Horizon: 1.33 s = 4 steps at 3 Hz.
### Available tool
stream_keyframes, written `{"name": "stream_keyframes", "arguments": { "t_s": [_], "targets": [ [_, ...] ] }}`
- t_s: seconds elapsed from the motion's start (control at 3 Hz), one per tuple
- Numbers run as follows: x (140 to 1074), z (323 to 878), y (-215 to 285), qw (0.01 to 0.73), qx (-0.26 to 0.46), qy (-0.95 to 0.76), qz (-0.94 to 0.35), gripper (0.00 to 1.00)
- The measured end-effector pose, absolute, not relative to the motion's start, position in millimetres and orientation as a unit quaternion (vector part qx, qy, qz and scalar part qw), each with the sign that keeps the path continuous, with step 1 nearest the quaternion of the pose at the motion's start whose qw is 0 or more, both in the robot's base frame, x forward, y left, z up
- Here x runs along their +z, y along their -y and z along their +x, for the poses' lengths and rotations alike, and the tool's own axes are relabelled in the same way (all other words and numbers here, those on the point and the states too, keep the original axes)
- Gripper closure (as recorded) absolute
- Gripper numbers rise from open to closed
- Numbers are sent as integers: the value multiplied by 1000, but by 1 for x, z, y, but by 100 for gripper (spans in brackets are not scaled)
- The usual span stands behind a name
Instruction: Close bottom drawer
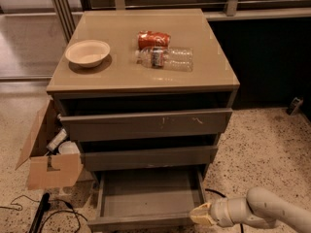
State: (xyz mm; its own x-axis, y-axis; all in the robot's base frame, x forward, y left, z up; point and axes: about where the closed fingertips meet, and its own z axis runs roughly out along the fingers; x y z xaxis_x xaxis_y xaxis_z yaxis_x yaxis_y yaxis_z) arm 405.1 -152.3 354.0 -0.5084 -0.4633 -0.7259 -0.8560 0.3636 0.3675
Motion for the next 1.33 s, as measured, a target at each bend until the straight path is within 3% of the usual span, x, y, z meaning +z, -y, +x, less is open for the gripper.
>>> {"name": "stream_keyframes", "arguments": {
  "t_s": [0.33, 0.67, 1.33],
  "targets": [
    [350, 391, 159, 325, 406, -751, -407, 100],
    [350, 391, 159, 325, 406, -751, -407, 100],
    [265, 386, 149, 202, 335, -826, -406, 100]
  ]
}}
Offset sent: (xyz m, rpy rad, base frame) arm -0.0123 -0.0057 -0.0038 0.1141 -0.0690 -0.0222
